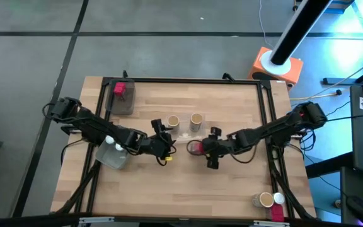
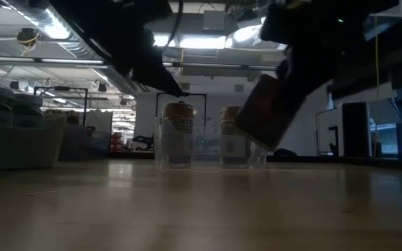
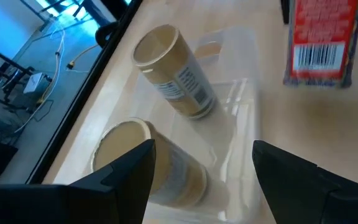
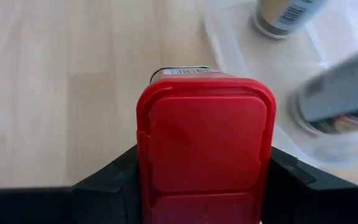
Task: Sort spices by type
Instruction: Put the top red seasoning can into the black bin
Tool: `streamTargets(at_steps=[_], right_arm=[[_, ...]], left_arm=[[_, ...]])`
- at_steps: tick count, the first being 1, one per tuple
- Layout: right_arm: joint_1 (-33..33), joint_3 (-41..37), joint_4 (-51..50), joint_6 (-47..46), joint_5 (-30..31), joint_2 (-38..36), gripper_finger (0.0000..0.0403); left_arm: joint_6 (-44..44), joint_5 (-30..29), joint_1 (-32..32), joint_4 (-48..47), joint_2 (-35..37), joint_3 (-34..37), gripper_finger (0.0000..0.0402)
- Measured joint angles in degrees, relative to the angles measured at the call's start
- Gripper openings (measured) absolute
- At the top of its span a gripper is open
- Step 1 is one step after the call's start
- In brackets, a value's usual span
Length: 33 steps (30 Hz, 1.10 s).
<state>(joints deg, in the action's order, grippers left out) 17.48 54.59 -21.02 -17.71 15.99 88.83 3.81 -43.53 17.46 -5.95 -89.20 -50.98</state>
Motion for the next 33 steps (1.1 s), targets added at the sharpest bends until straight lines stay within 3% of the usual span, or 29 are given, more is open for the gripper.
streamTargets(at_steps=[14, 24, 29, 33], right_arm=[[-4.2, 15.2, -10.3, 3.4, -8.7, 13.6, 0.0221], [-4.0, 15.8, -8.3, 5.9, -9.1, 15.4, 0.0238], [-4.0, 15.8, -6.2, 7.5, -12.0, 15.4, 0.0265], [-4.0, 15.8, -6.1, 7.6, -10.6, 15.4, 0.0298]], left_arm=[[3.4, 0.0, 4.1, -3.8, 1.1, 0.0, 0.0253], [3.7, 0.0, 4.1, -4.0, 1.1, 0.0, 0.0253], [4.1, 0.0, 4.1, -4.0, 1.1, 0.0, 0.0253], [4.4, 0.8, 4.1, -4.0, 1.1, 0.0, 0.0253]])
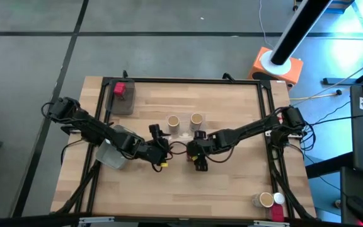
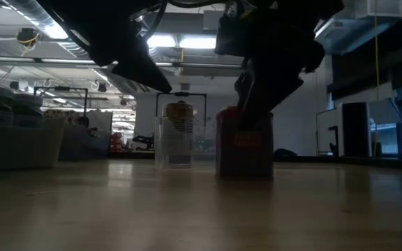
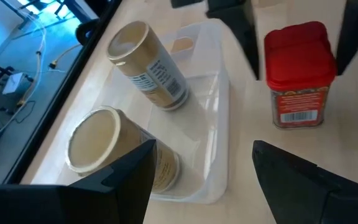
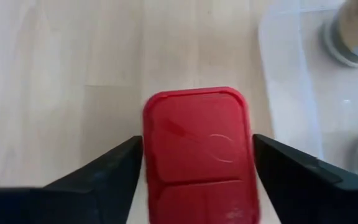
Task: Sort spices by type
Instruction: Put the top red seasoning can into the black bin
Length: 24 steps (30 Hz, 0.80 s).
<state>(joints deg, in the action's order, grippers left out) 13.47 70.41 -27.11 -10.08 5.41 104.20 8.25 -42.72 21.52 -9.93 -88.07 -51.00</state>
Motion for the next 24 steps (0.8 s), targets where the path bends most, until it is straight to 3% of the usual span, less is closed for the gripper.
streamTargets(at_steps=[8, 13, 20, 24], right_arm=[[0.3, 0.0, -6.9, 0.0, 1.2, -5.6, 0.0347], [2.6, -2.7, -9.6, -0.9, 7.1, -12.6, 0.0353], [7.5, -13.9, -4.7, -3.3, 20.8, -22.9, 0.0353], [8.9, -23.1, 3.3, -4.3, 23.9, -28.2, 0.0353]], left_arm=[[0.3, 2.3, 0.0, 0.5, 0.0, 0.0, 0.0253], [0.3, 7.8, -0.2, 2.4, 0.0, 0.0, 0.0253], [-0.1, 11.3, -0.2, 9.1, -0.2, 0.0, 0.0253], [-0.1, 14.6, -0.9, 12.6, -0.7, 0.0, 0.0253]])
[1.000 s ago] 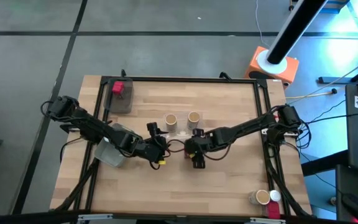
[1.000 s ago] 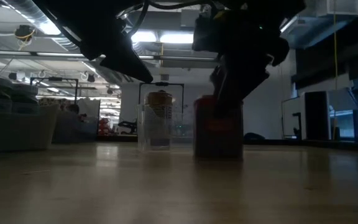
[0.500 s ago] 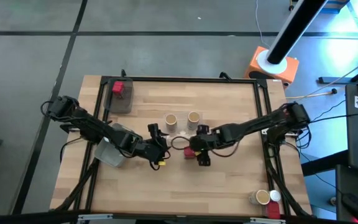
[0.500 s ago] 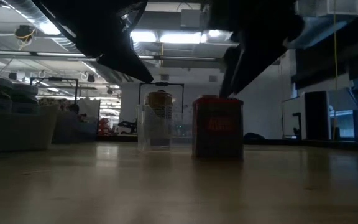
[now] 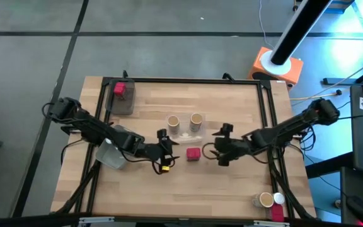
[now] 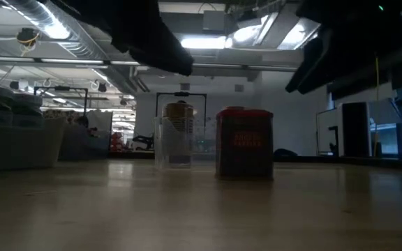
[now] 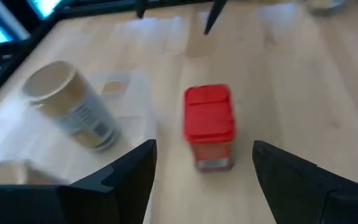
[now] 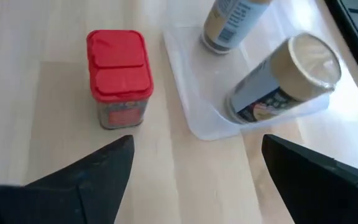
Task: Sort spices by type
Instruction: Put the top red seasoning can into the black bin
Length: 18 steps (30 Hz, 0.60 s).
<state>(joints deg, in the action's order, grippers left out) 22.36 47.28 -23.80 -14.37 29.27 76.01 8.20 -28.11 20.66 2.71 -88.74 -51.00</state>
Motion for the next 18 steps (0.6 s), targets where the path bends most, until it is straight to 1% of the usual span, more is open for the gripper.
streamTargets(at_steps=[3, 6, 8, 11, 16, 18], right_arm=[[0.2, -6.8, 8.7, -0.4, 1.2, -2.8, 0.0353], [0.1, -12.1, 17.7, 1.5, 1.4, -3.6, 0.0353], [0.1, -14.4, 21.3, 2.7, 1.8, -3.6, 0.0353], [0.1, -16.4, 24.7, 3.3, 3.1, -3.5, 0.0353], [0.1, -16.6, 26.0, 4.8, 3.7, -3.5, 0.0353], [0.1, -16.6, 26.6, 5.6, 3.7, -3.5, 0.0353]], left_arm=[[0.2, 3.9, -0.9, 4.3, -0.9, 0.0, 0.0253], [0.8, 8.7, -2.5, 7.9, -2.2, -0.1, 0.0253], [1.9, 11.3, -3.6, 7.9, -2.8, -0.3, 0.0253], [2.6, 12.0, -4.5, 8.7, -4.1, -1.7, 0.0253], [1.8, 12.5, -5.1, 7.7, -7.9, -5.6, 0.0253], [0.0, 12.6, -5.2, 8.4, -9.1, -6.6, 0.0253]])
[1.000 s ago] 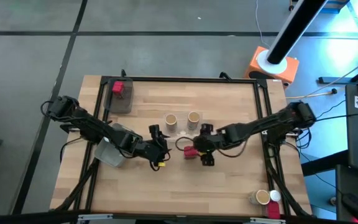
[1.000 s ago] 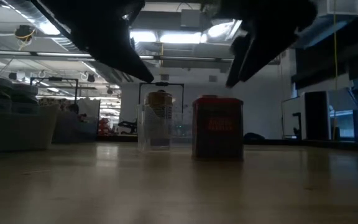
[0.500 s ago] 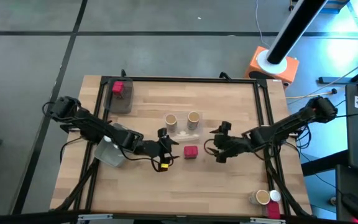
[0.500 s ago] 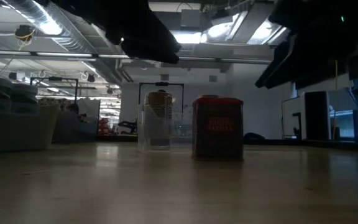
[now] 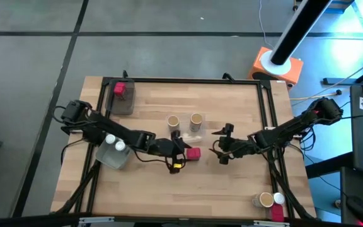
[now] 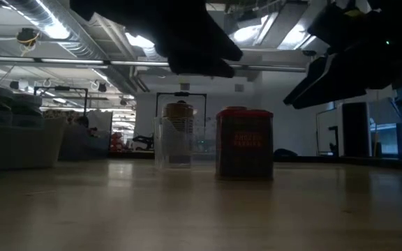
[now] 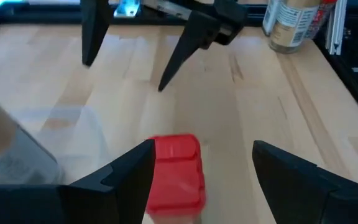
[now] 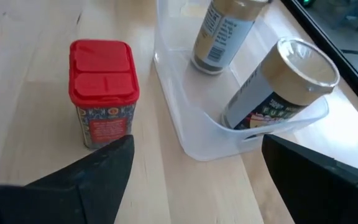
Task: Sort spices by type
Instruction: Put the top red seasoning can into the black bin
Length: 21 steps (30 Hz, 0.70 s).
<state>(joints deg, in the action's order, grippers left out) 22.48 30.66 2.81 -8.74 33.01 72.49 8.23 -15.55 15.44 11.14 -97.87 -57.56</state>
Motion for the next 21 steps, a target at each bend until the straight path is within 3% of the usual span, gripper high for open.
streamTargets(at_steps=[4, 14, 21], right_arm=[[0.0, 0.0, 0.6, 0.2, 0.0, 0.0, 0.0353], [0.0, 0.0, 0.6, 0.3, 1.0, 0.0, 0.0353], [0.0, 0.0, 0.5, 0.3, 1.0, 0.0, 0.0353]], left_arm=[[-4.1, 0.1, -0.4, 0.5, -0.6, -0.1, 0.0254], [-2.5, 1.6, -2.1, 1.3, -3.5, -0.2, 0.0308], [-0.7, 1.5, -2.5, 2.0, -6.2, -0.2, 0.0313]])
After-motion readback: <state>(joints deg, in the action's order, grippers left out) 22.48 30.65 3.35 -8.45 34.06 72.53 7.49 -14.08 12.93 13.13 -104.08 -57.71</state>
